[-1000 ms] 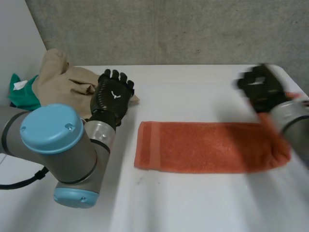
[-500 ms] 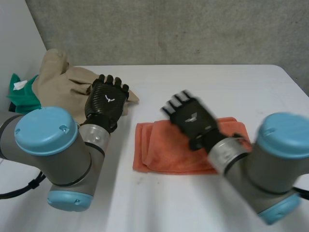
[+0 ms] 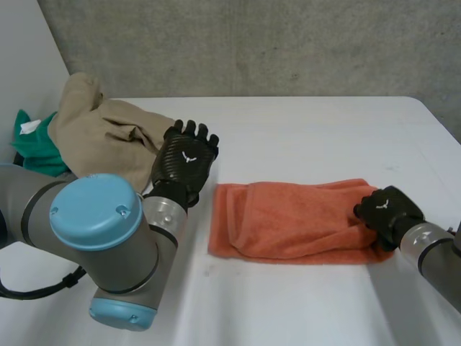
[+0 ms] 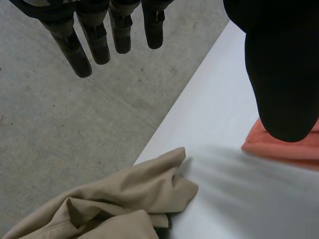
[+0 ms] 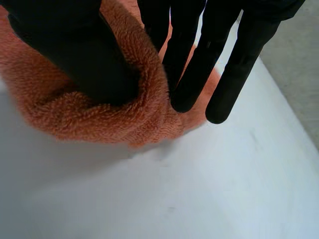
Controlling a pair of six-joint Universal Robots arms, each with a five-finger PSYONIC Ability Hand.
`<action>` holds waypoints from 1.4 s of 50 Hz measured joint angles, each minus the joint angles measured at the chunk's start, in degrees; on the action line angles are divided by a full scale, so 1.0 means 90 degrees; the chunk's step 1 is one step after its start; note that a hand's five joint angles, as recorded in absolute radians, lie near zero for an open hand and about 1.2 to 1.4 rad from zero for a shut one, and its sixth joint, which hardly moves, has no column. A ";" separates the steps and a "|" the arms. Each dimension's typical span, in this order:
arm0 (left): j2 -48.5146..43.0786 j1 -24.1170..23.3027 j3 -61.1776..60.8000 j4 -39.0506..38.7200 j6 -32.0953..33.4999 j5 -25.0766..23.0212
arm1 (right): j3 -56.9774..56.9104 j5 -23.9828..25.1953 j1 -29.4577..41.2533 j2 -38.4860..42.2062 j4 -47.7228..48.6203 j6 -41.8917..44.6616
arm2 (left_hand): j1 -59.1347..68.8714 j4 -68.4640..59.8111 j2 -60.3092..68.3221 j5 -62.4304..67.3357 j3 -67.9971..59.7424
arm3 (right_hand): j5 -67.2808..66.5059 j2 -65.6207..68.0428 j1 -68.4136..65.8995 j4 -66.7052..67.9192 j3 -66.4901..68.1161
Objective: Fold the laundry.
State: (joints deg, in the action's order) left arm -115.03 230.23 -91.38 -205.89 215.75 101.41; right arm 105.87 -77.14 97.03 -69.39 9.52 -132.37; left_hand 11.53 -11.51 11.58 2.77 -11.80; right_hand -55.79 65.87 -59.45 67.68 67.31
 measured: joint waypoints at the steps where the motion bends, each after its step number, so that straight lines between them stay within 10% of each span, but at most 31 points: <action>1: 0.0029 0.0014 -0.0027 0.0002 0.0001 -0.0001 | -0.0091 -0.0069 0.0051 -0.0003 0.0058 0.0036 | 0.0000 0.0000 0.0000 0.0001 0.0000 | -0.0011 0.0000 0.0000 0.0049 0.0046; 19: 0.0829 0.0727 -0.0484 0.0033 -0.0177 0.0046 | -0.1540 0.0132 0.3871 0.0659 0.1404 0.0838 | 0.0000 0.0000 0.0000 0.0000 0.0000 | -0.0121 0.0000 0.0008 0.0063 0.0048; 24: 0.0885 0.0853 -0.0543 0.0066 -0.0481 0.0043 | -0.1733 -0.0037 0.4290 0.1144 0.1401 0.1034 | 0.0000 0.0000 0.0000 0.0000 0.0000 | 0.4554 -0.4609 0.4101 -0.4568 -0.4534; 44: 0.0459 0.0046 0.0553 0.0204 -0.1527 -0.0118 | -0.1630 -0.0495 0.2465 -0.0748 -0.0412 -0.4153 | 0.0000 -0.0001 0.0000 0.0001 0.0000 | 0.5902 -0.5988 0.5189 -0.6216 -0.6165; 57: -0.1505 -0.0410 0.2380 0.2095 -0.2709 -0.0486 | -0.2697 0.0186 0.1864 0.0766 -0.1766 -0.4837 | 0.0000 0.0000 0.0000 0.0000 0.0000 | 0.5902 -0.5988 0.5189 -0.6216 -0.6166; 70: -0.1852 -0.0370 0.2062 0.2931 -0.2378 -0.0114 | -0.3199 0.0339 0.1921 0.2006 -0.1987 -0.4275 | 0.0000 -0.0001 0.0000 0.0000 0.0000 | 0.5865 -0.5922 0.5159 -0.6138 -0.6091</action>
State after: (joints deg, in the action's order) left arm -131.69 226.90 -72.82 -179.51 194.35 100.39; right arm 77.08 -74.09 114.31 -51.33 -8.36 -170.85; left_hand 11.53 -11.52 11.58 2.77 -11.80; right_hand -3.00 12.58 -13.02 12.44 12.48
